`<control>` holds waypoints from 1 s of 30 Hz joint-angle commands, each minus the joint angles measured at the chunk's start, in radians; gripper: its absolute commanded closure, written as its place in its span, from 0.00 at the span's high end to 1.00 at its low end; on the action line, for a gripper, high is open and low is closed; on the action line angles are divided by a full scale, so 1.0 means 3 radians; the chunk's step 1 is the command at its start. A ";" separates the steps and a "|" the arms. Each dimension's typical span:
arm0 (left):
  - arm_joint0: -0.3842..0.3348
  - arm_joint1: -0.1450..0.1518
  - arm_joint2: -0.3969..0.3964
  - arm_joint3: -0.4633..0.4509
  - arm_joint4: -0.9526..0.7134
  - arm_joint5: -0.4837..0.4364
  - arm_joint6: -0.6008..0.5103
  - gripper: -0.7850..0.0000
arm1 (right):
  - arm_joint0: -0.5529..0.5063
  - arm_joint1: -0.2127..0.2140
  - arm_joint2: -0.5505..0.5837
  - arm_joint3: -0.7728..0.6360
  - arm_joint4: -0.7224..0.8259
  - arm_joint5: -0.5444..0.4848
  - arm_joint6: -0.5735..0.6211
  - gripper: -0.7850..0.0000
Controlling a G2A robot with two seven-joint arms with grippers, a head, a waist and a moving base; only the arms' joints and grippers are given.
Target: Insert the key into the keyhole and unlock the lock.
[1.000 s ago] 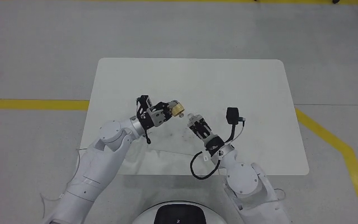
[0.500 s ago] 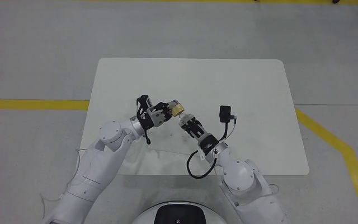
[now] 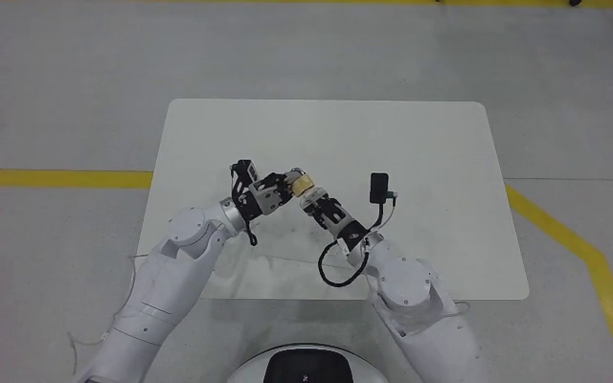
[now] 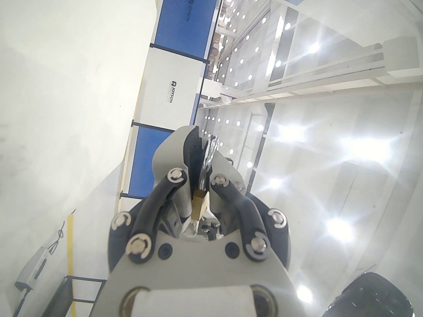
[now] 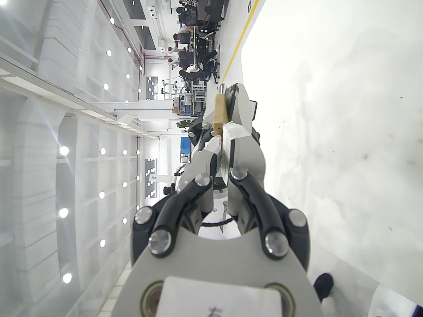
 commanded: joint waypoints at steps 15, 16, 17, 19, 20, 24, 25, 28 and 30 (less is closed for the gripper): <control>0.0117 -0.0016 -0.0071 -0.0028 -0.0019 -0.0673 -0.0059 0.00 | 0.0234 -0.0043 0.0437 0.0239 0.1655 0.0433 0.0437 0.00; 0.0123 -0.0016 -0.0077 -0.0027 -0.0015 -0.0713 -0.0067 0.00 | 0.0256 -0.0042 0.0456 0.0263 0.1729 0.0479 0.0487 0.00; 0.0126 -0.0015 -0.0080 -0.0027 0.0002 -0.0750 -0.0090 0.00 | 0.0277 -0.0041 0.0480 0.0288 0.1808 0.0514 0.0527 0.00; 0.0130 -0.0012 -0.0092 -0.0020 0.0081 -0.0838 -0.0107 0.00 | 0.0312 -0.0039 0.0514 0.0347 0.1969 0.0599 0.0624 0.00; 0.0138 -0.0011 -0.0092 -0.0022 0.0113 -0.0878 -0.0115 0.00 | 0.0336 -0.0038 0.0530 0.0382 0.2053 0.0656 0.0689 0.00; 0.0163 -0.0010 -0.0106 -0.0020 0.0171 -0.1001 -0.0125 0.00 | 0.0439 -0.0023 0.0608 0.0510 0.2299 0.0850 0.0911 0.00; 0.0167 -0.0010 -0.0110 -0.0022 0.0163 -0.1027 -0.0139 0.00 | 0.0460 -0.0019 0.0625 0.0540 0.2343 0.0890 0.0947 0.00; 0.0178 -0.0006 -0.0129 -0.0020 0.0240 -0.1145 -0.0165 0.00 | 0.0532 -0.0008 0.0646 0.0642 0.2486 0.1054 0.1076 0.00; 0.0195 -0.0003 -0.0140 -0.0040 0.0321 -0.1244 -0.0151 0.00 | 0.0581 -0.0004 0.0662 0.0706 0.2552 0.1109 0.1097 0.00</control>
